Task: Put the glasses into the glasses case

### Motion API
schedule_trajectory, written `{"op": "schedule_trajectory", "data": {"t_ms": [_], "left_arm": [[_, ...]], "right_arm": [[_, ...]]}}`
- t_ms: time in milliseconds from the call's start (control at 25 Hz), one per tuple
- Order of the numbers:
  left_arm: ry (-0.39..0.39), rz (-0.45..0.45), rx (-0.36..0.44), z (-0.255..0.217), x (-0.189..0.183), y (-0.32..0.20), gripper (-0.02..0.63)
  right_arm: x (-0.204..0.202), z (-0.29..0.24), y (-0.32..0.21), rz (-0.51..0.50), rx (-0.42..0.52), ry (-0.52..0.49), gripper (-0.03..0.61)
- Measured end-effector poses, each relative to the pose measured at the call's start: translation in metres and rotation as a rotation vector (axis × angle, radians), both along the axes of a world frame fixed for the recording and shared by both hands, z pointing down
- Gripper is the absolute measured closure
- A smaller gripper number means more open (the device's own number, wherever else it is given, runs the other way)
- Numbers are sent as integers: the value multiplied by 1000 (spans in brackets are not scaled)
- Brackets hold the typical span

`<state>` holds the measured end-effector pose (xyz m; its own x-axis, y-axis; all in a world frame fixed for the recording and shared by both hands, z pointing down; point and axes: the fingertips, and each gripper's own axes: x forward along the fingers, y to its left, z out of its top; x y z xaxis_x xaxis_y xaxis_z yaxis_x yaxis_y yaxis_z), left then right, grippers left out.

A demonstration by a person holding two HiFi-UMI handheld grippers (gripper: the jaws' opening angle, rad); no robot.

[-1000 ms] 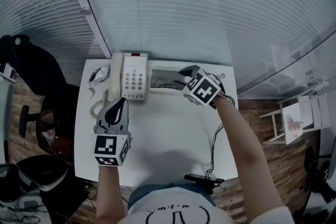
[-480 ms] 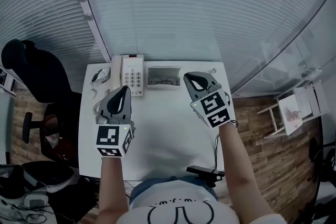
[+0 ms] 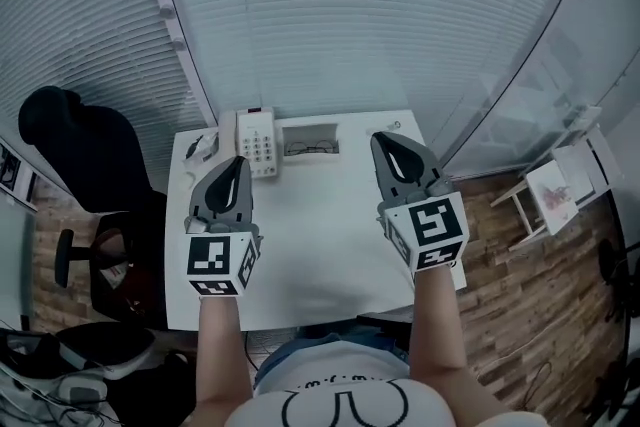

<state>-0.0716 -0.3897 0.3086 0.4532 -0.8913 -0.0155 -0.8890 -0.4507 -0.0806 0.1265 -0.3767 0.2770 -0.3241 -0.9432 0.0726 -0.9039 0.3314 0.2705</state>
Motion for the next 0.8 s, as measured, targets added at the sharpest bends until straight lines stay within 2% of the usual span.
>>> {"op": "schedule_trajectory", "data": {"t_ms": [160, 280, 560, 800], "left_arm": [[-6, 18, 23, -8, 4, 16, 595], [5, 18, 31, -8, 3, 17, 596], [20, -15, 56, -20, 2, 20, 596], [-7, -32, 100, -39, 3, 36, 595]], "right_arm": [[2, -11, 28, 19, 26, -7, 569], [1, -12, 35, 17, 32, -53, 569], [7, -23, 46, 8, 59, -72, 570], [15, -40, 57, 3, 84, -93, 570]]}}
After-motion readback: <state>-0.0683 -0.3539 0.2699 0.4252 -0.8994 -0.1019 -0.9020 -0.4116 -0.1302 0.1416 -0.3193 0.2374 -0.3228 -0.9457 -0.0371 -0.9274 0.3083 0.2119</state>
